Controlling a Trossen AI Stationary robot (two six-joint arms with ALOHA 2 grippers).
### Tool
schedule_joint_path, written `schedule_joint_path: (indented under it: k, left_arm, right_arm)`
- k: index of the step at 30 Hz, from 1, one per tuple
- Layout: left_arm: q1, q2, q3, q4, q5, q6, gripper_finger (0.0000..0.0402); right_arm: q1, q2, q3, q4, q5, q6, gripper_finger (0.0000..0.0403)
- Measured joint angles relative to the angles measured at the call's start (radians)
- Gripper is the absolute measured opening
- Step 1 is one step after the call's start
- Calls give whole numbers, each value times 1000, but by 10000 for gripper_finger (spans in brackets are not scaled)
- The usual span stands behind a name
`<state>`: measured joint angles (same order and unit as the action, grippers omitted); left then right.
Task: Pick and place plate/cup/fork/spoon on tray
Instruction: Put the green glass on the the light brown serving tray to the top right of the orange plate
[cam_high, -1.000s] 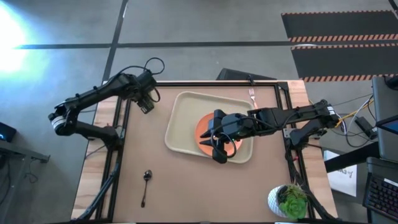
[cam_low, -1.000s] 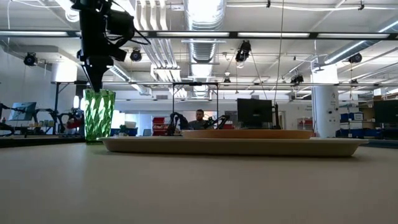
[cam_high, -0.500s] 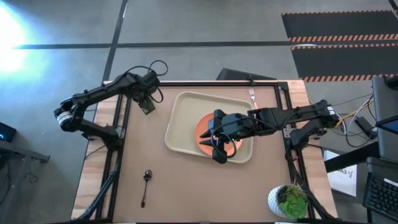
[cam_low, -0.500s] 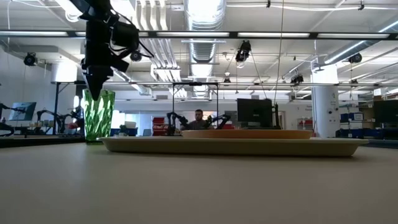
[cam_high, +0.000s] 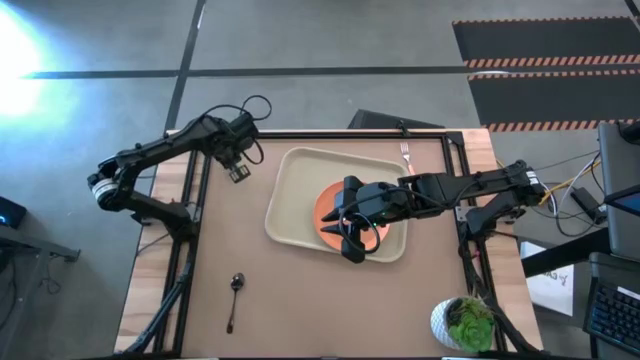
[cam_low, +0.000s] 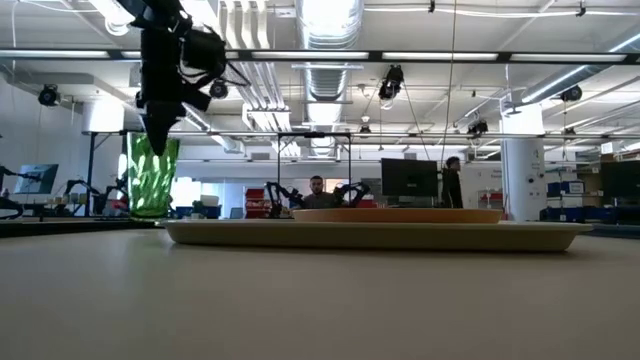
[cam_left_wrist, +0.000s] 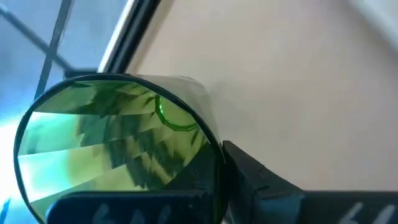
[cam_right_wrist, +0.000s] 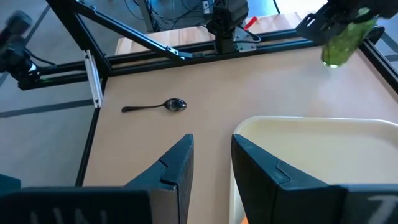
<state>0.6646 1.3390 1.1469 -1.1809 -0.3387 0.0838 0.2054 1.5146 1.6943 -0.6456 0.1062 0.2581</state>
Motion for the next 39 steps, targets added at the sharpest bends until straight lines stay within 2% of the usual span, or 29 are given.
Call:
schedule_joint_path:
  k: [4, 10, 15, 18, 20, 29, 39]
  left_arm:
    - [-51, -3, 105, 1, 77, -35, 1]
    - [-204, 24, 335, 19, 97, -52, 1]
    - [-303, 95, 507, 18, 104, -53, 0]
    - [-329, 155, 567, 10, 155, -57, 0]
    - [-344, 200, 587, 8, 179, -59, 0]
    - [-357, 396, 580, -42, 171, -20, 0]
    - [-359, 471, 581, -7, 173, 6, 0]
  right_arm:
    - [0, 0, 0, 0, 1, -9, 95]
    - [0, 0, 0, 0, 0, -10, 95]
    - [0, 0, 0, 0, 0, -9, 95]
    - [0, 0, 0, 0, 0, -8, 95]
    - [0, 0, 0, 0, 0, -8, 95]
    - [0, 0, 0, 0, 0, -8, 95]
    - [0, 0, 0, -9, -2, -8, 95]
